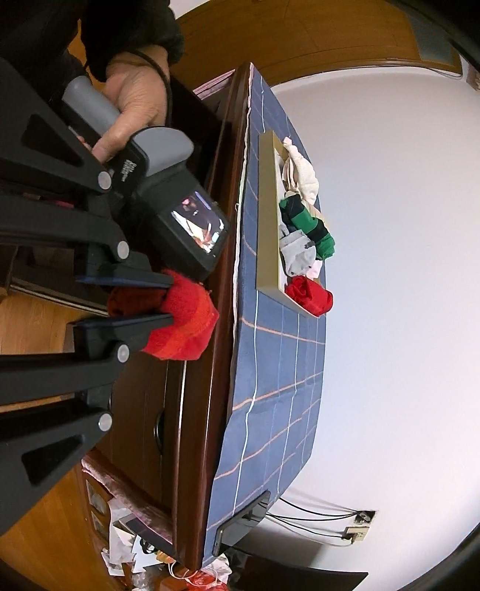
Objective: Take underwear out of drawer
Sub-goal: 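Grasp dark red underwear with the left tool while the right holds the red sock, then lift the dark red underwear and red sock out of the drawer over the tray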
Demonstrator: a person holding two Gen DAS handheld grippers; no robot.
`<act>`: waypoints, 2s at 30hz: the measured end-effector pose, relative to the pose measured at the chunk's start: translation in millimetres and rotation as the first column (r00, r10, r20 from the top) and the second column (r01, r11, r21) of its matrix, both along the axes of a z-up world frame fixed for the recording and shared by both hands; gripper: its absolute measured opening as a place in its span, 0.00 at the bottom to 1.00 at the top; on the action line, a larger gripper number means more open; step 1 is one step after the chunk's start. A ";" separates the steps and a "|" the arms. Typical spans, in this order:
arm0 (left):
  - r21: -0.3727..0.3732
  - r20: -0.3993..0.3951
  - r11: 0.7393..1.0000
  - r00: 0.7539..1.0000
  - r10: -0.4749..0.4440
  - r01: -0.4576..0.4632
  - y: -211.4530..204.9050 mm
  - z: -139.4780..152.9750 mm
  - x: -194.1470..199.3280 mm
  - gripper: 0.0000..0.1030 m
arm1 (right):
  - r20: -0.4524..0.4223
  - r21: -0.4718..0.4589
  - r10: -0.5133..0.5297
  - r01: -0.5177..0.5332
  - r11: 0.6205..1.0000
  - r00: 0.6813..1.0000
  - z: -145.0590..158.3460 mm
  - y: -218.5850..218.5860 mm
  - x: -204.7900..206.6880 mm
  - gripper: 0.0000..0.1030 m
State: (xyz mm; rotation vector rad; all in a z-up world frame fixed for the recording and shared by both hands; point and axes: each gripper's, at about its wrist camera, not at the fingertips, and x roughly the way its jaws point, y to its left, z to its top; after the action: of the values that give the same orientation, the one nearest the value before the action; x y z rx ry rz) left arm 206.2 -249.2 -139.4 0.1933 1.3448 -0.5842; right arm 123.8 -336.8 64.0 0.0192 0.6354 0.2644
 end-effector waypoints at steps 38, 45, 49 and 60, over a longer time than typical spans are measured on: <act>-0.309 0.584 0.920 0.716 0.382 -0.239 282.0 167.7 -81.8 0.29 | 0.114 0.154 0.193 -0.209 0.966 0.975 51.0 148.0 32.9 0.14; -0.312 0.648 0.917 0.650 0.397 -0.249 301.1 187.2 -57.6 0.29 | 0.133 0.164 0.215 -0.236 0.958 0.967 61.1 188.4 70.6 0.15; -0.305 0.648 0.920 0.655 0.389 -0.245 302.3 189.3 -29.5 0.29 | 0.134 0.167 0.194 -0.215 0.962 0.972 59.5 202.1 95.5 0.15; -0.236 0.610 0.927 0.698 0.375 -0.291 307.2 170.7 32.6 0.29 | 0.023 0.237 0.121 -0.123 0.964 0.992 25.9 219.7 171.5 0.15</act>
State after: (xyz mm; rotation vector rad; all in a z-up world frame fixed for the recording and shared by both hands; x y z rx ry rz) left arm 238.8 58.0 31.4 0.0344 0.6303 -0.2401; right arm 295.3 -117.1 89.9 0.2105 0.5940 0.4593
